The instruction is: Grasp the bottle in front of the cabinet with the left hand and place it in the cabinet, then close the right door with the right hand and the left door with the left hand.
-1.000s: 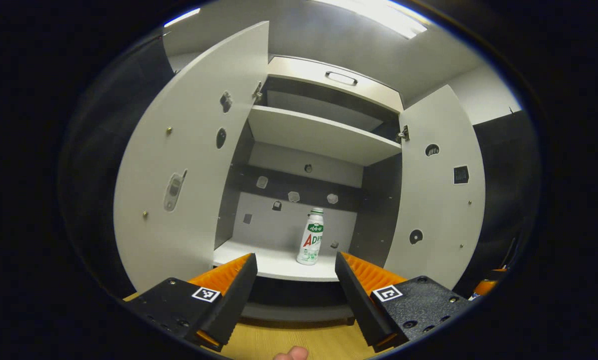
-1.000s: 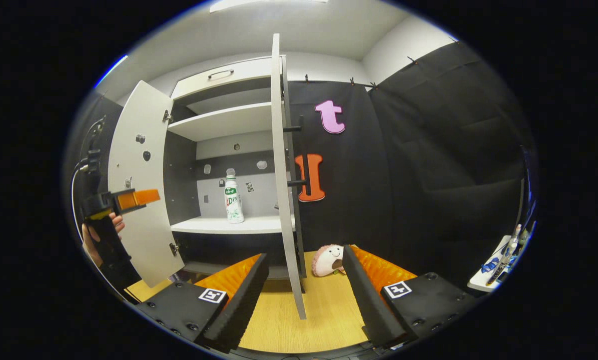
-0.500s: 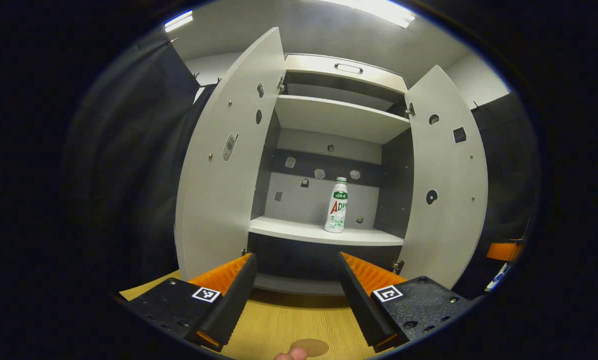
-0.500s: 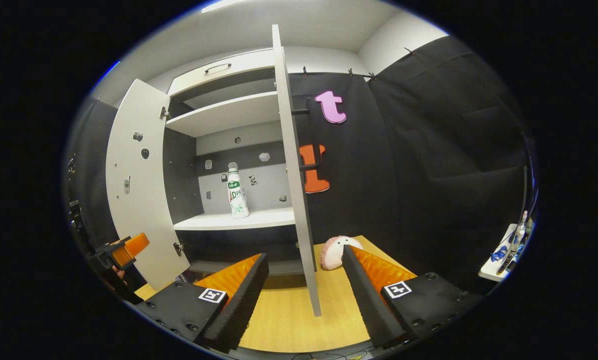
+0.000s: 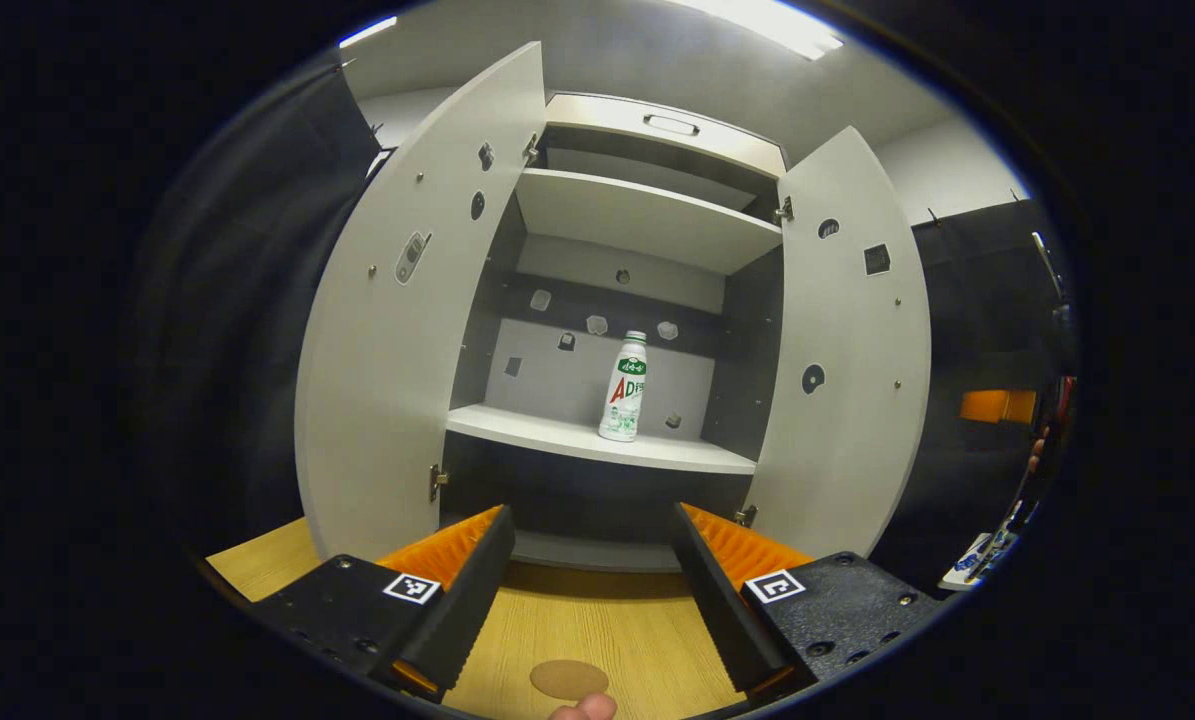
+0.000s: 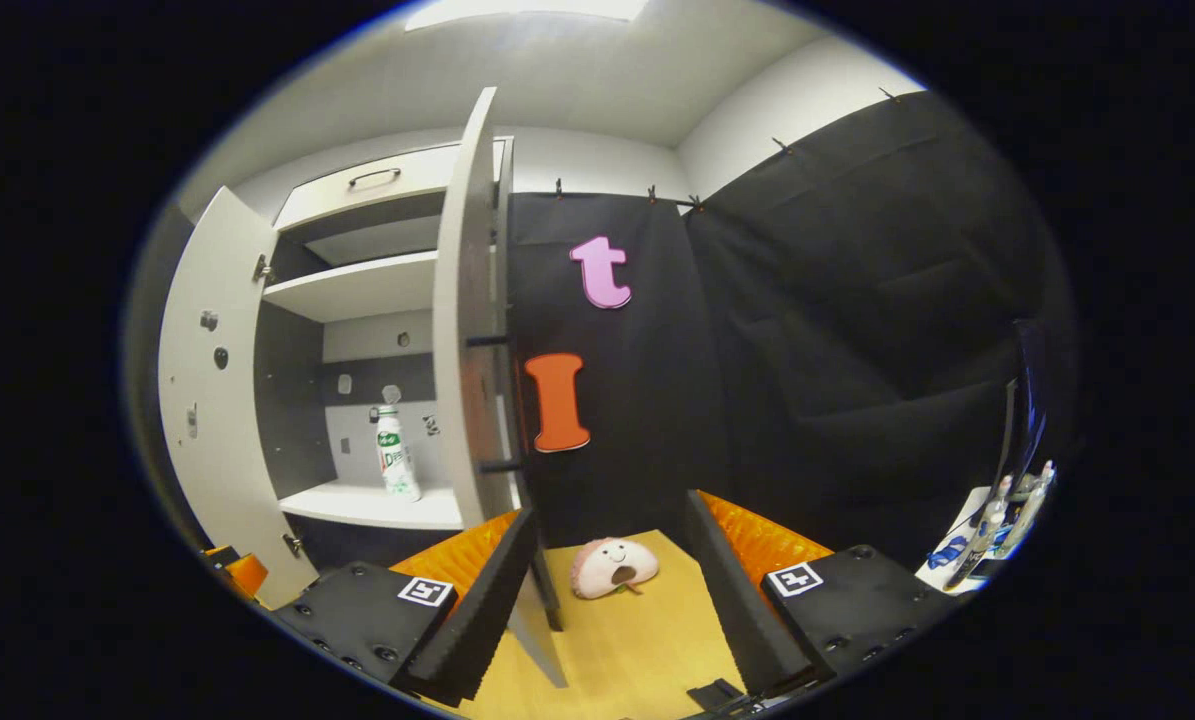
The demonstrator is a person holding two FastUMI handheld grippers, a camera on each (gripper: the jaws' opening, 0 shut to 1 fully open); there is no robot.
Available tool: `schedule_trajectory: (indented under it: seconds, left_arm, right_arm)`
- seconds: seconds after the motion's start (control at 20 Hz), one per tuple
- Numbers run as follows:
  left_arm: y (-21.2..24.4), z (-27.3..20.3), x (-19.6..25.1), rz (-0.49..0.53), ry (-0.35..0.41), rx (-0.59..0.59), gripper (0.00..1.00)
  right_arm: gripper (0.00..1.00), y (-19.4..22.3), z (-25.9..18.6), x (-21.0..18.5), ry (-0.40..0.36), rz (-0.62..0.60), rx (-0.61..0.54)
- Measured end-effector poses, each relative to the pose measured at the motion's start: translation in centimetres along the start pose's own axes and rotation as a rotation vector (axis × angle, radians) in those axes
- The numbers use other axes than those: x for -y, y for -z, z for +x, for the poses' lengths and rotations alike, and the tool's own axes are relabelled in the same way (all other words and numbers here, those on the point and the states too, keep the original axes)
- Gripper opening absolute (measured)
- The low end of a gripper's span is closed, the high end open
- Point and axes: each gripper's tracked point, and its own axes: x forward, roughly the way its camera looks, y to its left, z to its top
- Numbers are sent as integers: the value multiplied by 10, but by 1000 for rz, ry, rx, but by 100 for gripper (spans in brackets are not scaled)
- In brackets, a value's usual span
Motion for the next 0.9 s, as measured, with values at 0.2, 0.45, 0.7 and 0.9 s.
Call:
schedule_trajectory:
  seconds: [0.2,0.45,0.7,0.9]
  left_arm:
    - [-5,2,-5,4,-2,14,96]
    - [-8,-1,-29,14,-59,16,96]
    - [-17,-8,-54,28,-125,45,96]
    - [-26,-11,-65,31,-149,80,96]
  right_arm:
    - [98,-37,38,8,-25,-11,37]
    - [98,-56,69,-3,-57,-65,53]
    - [98,-57,76,-12,-41,-82,69]
    - [96,-60,77,-17,-32,-92,91]
